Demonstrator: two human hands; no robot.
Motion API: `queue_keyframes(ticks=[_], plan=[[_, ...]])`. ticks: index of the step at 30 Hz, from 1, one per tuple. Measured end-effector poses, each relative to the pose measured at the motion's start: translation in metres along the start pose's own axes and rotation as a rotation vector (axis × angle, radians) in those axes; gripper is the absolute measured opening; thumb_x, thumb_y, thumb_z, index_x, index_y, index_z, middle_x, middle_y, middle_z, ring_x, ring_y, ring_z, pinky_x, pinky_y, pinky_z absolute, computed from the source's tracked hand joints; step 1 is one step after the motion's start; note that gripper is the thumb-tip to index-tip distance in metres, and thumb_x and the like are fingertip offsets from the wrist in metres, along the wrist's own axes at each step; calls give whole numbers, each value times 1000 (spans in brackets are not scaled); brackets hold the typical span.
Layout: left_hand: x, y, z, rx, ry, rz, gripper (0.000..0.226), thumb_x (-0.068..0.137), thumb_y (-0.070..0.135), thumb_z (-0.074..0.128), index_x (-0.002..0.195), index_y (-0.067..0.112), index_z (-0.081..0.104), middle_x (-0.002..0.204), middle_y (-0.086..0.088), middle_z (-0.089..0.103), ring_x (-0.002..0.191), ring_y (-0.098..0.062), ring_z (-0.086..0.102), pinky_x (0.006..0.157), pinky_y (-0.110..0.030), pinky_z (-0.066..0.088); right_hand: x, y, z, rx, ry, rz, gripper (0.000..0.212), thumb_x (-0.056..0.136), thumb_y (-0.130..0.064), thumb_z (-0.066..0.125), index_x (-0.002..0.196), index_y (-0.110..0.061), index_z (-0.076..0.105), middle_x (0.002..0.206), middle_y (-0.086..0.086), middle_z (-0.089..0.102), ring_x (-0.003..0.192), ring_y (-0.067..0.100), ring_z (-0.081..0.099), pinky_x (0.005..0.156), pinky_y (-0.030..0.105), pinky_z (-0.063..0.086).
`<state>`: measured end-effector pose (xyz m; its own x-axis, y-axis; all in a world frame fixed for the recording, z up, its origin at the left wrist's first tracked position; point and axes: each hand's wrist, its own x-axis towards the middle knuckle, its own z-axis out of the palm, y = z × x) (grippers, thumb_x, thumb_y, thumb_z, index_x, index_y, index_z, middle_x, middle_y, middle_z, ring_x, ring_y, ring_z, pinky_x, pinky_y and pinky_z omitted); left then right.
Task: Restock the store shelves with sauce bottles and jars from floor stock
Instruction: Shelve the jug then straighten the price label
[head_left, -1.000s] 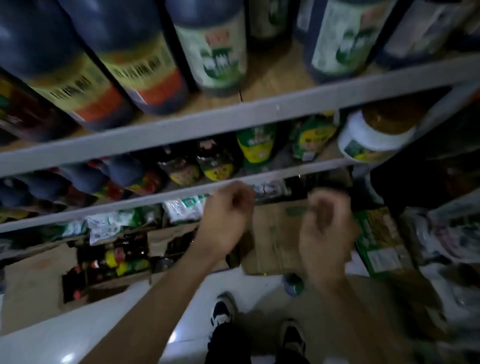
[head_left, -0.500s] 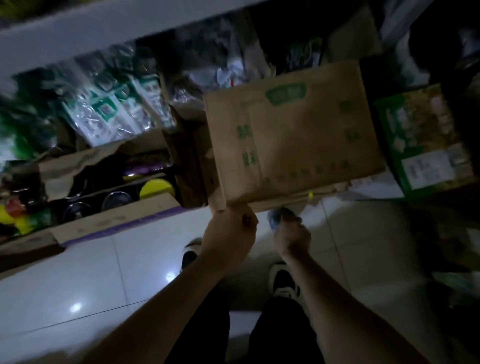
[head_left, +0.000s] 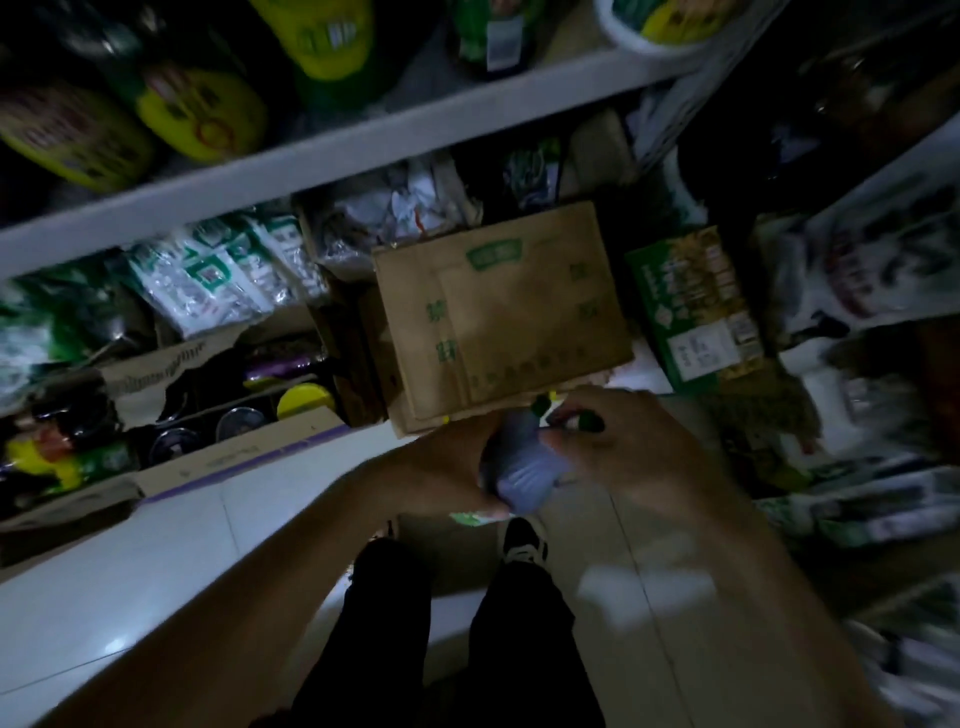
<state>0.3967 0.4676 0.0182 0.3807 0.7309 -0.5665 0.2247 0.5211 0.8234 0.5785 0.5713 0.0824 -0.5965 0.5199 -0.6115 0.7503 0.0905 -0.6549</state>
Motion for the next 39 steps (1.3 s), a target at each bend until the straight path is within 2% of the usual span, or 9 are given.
queue_keyframes(ticks=[3, 7, 12, 16, 19, 24, 27, 33, 39], plan=[[-20, 44, -24, 48, -16, 25, 91, 58, 25, 89, 127, 46, 34, 131, 27, 47, 122, 12, 45, 100, -17, 42, -20, -48, -49, 226, -44, -103, 11, 92, -20, 68, 83, -27, 66, 62, -21, 64, 55, -5, 62, 47, 13, 49], [-48, 105, -46, 125, 217, 80, 86, 53, 47, 90, 126, 42, 44, 121, 23, 61, 111, 7, 56, 89, -21, 50, -26, -87, -78, 242, 292, -241, 10, 82, -36, 70, 88, -31, 63, 74, -11, 67, 70, 4, 67, 61, 28, 55], [-96, 197, -73, -47, 341, 96, 56, 68, 27, 88, 116, 34, 60, 111, 13, 71, 102, -4, 67, 86, -29, 55, -37, -147, -75, 429, 744, -211, 39, 92, -24, 66, 129, -16, 55, 102, -1, 67, 97, 23, 66, 83, 44, 54], [-137, 260, -86, -251, 417, 131, 40, 72, 27, 81, 109, 30, 66, 101, 6, 75, 93, -12, 72, 68, -20, 56, -56, -197, -75, 610, 679, -128, 45, 84, -58, 53, 121, -34, 62, 105, -14, 66, 105, 11, 63, 82, 28, 45], [-158, 290, -92, -273, 470, 131, 46, 70, 33, 79, 114, 27, 64, 102, 5, 75, 95, -14, 72, 73, -27, 57, -65, -223, -93, 746, 632, -238, 25, 81, -56, 56, 102, -47, 67, 101, -20, 71, 97, 2, 66, 82, 30, 51], [-183, 318, -98, -254, 569, 196, 49, 72, 22, 83, 117, 19, 64, 103, 0, 75, 95, -16, 72, 78, -30, 56, -76, -256, -111, 746, 580, -340, 39, 86, -46, 57, 121, -31, 64, 98, -28, 70, 94, -6, 66, 77, 19, 53], [-194, 330, -99, 98, 863, 245, 72, 61, 41, 83, 124, 18, 57, 111, 4, 71, 103, -13, 67, 89, -35, 53, -88, -274, -120, 673, 462, -377, 69, 80, -53, 66, 144, -37, 44, 110, -33, 65, 106, -8, 61, 93, 32, 53], [-212, 365, -130, 424, 1230, 471, 62, 77, 30, 68, 132, 13, 44, 112, 13, 58, 100, 6, 52, 76, 2, 38, -82, -368, -137, 461, 680, -496, 103, 61, -49, 80, 146, -33, 26, 132, -16, 56, 122, 4, 55, 98, 35, 51], [-216, 374, -182, 371, 1129, 497, 62, 85, 17, 64, 143, 15, 40, 133, 4, 59, 124, -10, 55, 101, -37, 49, -35, -406, -163, 365, 851, -499, 93, 65, -30, 89, 142, -16, 39, 136, 2, 55, 126, 18, 52, 103, 36, 46]])
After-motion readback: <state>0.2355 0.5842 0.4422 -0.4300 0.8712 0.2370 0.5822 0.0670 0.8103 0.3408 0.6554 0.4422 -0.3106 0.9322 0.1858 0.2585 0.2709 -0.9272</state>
